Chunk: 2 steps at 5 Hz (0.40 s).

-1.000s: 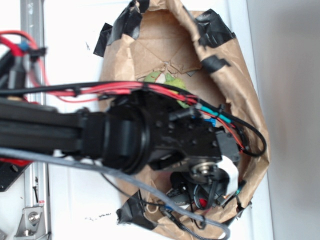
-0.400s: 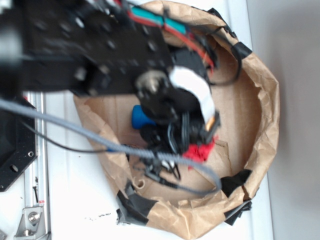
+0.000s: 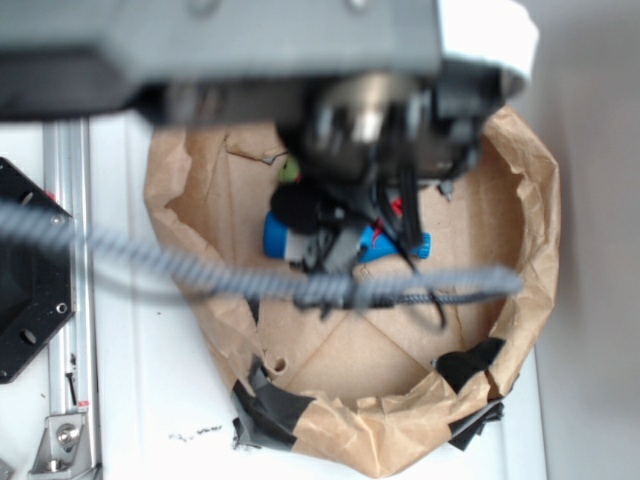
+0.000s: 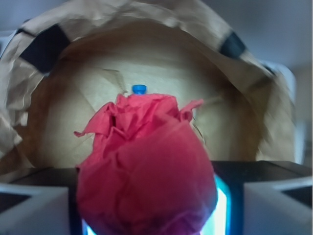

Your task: Grab the red paper.

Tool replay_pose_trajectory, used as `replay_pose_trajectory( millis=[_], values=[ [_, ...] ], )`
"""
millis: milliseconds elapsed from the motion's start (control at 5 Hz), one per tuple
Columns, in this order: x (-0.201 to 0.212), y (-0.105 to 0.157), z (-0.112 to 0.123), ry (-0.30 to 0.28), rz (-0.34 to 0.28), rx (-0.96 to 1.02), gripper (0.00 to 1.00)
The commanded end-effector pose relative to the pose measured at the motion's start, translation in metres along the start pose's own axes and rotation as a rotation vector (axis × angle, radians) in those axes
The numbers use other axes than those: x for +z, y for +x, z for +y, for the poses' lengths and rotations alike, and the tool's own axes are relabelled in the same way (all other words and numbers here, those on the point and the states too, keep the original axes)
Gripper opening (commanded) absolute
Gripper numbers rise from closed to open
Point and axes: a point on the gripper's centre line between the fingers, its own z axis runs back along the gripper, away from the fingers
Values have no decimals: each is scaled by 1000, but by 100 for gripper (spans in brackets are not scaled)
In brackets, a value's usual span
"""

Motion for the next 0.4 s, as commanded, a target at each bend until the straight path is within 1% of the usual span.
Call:
replay_pose_trajectory(
  millis=[0, 200],
  values=[
    [26, 7, -27, -55, -7, 359, 0],
    [24, 6, -26, -42, 2, 396, 0]
  ],
)
